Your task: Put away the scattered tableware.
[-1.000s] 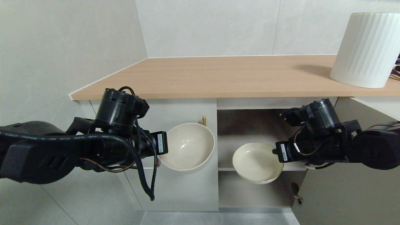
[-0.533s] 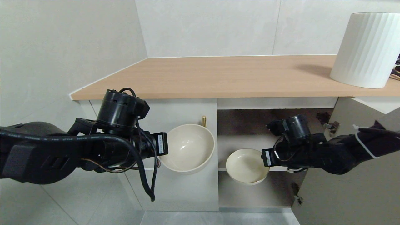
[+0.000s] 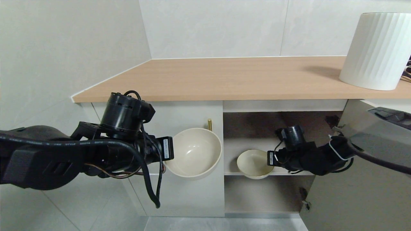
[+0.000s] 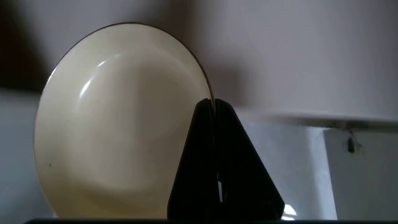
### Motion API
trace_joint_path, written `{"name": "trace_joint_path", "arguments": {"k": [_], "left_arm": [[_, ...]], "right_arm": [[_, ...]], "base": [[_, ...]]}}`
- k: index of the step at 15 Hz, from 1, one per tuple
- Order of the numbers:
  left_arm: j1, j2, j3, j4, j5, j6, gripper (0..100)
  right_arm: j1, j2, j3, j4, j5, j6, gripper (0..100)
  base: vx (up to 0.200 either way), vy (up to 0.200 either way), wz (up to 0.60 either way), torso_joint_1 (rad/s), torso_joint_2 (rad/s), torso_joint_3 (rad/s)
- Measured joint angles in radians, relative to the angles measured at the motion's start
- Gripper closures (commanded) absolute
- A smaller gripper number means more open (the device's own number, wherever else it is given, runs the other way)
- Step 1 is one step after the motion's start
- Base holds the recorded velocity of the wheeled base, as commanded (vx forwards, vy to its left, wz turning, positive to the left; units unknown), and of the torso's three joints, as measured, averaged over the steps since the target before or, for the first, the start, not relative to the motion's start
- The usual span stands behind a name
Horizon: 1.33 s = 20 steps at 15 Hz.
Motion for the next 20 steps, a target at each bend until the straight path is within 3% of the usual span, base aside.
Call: {"name": "trace_joint_path", "arguments": {"k": [9, 18, 19, 20], "left_arm": [[-0.015, 0.003, 0.006, -0.001, 0.0, 0.0, 100], [-0.017, 0.008, 0.008, -0.001, 0.0, 0.0, 100], [-0.017, 0.008, 0.008, -0.001, 0.0, 0.0, 100], [-0.017, 0.008, 0.008, -0.001, 0.0, 0.0, 100]], "right_arm": [[-0.057, 0.204, -0.207, -0.007, -0.185, 0.034, 100], [-0.09, 0.283, -0.298, -0.007, -0.221, 0.037, 100], [-0.09, 0.284, -0.298, -0.007, -0.221, 0.037, 0], [-0.09, 0.284, -0.298, -0.007, -0.221, 0.037, 0]], "base": [[0.0, 0.0, 0.0, 0.0, 0.0, 0.0], [0.0, 0.0, 0.0, 0.0, 0.0, 0.0], [0.0, 0.0, 0.0, 0.0, 0.0, 0.0], [0.0, 0.0, 0.0, 0.0, 0.0, 0.0]]}}
